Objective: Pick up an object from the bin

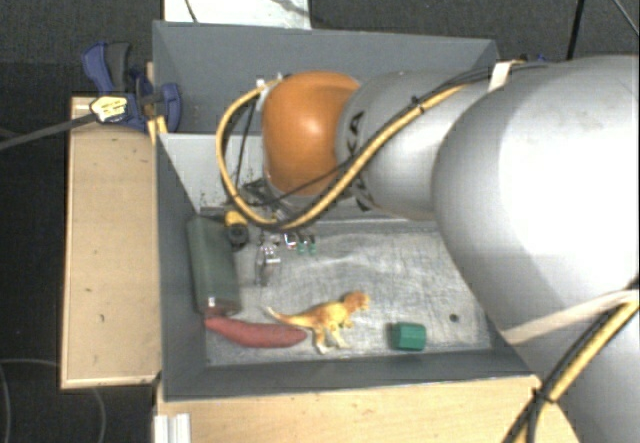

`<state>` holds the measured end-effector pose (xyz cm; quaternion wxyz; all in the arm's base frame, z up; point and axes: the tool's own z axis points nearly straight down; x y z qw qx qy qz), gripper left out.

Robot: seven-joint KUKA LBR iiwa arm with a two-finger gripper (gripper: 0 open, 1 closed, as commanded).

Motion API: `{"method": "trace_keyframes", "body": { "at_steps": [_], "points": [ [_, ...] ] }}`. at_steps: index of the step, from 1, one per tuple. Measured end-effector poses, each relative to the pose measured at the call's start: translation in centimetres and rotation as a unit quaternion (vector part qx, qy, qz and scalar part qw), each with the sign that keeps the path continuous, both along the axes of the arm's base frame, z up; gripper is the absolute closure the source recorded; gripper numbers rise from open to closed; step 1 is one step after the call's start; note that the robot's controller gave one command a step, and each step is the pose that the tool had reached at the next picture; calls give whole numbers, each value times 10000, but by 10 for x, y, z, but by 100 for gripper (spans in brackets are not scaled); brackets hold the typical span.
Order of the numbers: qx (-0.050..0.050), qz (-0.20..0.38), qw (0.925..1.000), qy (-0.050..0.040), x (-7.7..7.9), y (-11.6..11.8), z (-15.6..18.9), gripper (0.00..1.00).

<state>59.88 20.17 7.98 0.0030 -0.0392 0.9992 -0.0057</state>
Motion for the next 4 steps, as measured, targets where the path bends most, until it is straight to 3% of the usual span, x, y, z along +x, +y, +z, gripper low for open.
{"method": "trace_keyframes", "body": {
  "at_steps": [1,2,3,4],
  "points": [
    [213,-1806,9832,-124,-4,-12,5,100],
    [212,-1808,9832,-125,-4,-12,5,100],
    [82,-1789,9838,-12,-2,-11,63,100],
    [55,-1798,9837,27,-4,-12,17,100]
  ]
}}
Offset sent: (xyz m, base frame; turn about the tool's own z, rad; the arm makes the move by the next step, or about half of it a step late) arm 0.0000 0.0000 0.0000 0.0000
